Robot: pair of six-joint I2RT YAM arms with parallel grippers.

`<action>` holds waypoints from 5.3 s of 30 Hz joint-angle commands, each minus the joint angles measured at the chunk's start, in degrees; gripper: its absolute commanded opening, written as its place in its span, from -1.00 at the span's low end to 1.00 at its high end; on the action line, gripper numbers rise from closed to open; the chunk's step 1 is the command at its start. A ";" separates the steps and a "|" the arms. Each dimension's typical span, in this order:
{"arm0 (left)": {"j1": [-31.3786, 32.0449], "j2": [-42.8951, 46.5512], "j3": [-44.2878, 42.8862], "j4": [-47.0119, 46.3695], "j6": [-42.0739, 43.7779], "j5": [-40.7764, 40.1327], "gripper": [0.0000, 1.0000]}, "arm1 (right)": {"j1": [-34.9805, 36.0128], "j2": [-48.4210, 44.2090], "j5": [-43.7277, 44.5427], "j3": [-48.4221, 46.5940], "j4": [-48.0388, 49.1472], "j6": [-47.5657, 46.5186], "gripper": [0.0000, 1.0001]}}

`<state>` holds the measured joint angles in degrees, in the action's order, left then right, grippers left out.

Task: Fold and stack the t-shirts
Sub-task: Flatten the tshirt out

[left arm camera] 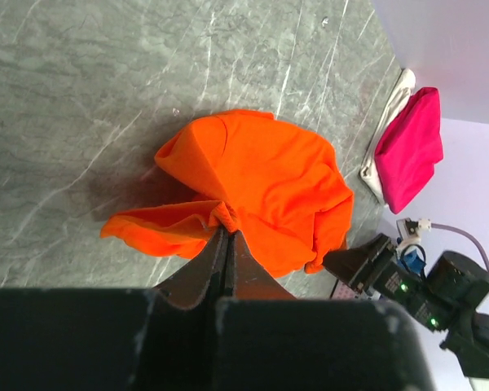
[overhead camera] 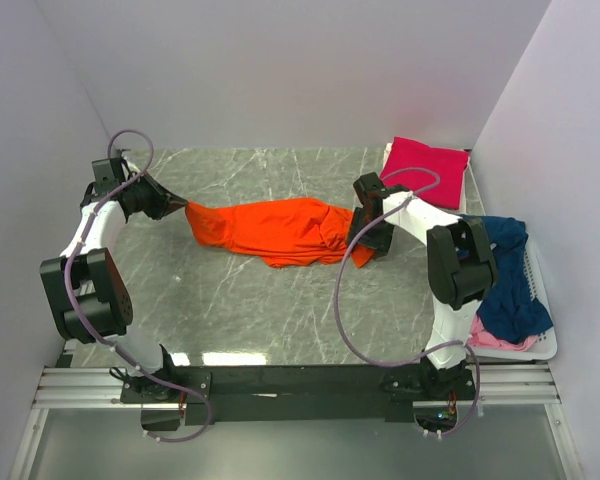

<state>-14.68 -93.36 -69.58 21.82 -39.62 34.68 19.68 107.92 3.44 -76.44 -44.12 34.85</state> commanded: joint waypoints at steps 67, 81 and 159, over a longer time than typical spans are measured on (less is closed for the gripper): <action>-11.87 16.81 -1.78 -17.43 -21.64 8.74 -0.99 | 0.53 -29.43 3.15 -16.80 0.79 -1.98 -1.00; -11.95 17.86 5.85 -16.82 -21.91 5.58 -0.99 | -0.17 6.66 1.05 -62.03 -2.20 -10.59 -0.67; -11.87 18.73 24.31 -7.68 -12.85 -6.11 -0.31 | -5.25 -16.77 -1.60 6.57 -5.79 -8.21 -1.00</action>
<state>-26.44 -79.66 -46.52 13.19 -52.05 30.41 18.37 95.35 -2.96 -70.50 -45.04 30.81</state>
